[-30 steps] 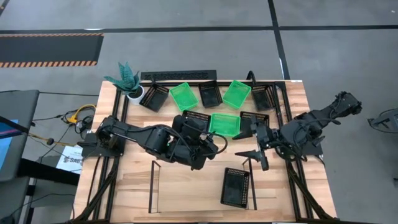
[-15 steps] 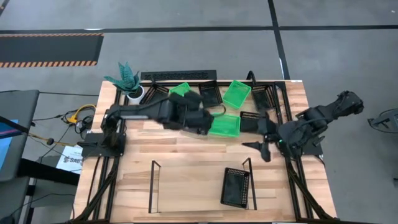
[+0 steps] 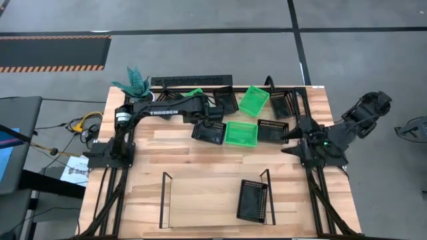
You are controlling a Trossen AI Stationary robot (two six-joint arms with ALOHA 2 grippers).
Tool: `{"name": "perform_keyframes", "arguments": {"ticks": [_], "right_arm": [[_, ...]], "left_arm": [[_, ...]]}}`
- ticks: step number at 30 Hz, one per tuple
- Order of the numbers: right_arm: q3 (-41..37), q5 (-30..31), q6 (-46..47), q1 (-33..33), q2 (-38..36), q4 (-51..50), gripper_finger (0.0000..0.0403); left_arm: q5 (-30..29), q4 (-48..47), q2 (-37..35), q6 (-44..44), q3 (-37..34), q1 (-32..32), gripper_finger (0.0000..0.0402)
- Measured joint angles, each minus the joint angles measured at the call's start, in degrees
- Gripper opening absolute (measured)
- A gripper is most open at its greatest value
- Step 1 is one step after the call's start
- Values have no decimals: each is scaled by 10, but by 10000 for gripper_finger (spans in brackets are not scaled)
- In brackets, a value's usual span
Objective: Stack baskets on shelf by color
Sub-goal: Stack the black bin on the black bin on the shelf
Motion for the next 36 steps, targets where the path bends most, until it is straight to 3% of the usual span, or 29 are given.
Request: {"name": "perform_keyframes", "arguments": {"ticks": [6,11,29,36], "right_arm": [[0,11,1,37,8,-1,282],[0,14,0,52,18,-2,282],[0,14,-2,56,19,-7,282],[0,14,-2,56,19,-9,282]], "left_arm": [[70,91,0,53,-69,43,250],[113,112,-1,83,-111,84,250],[132,142,-1,113,-166,178,249],[182,187,-1,119,-214,195,235]]}}
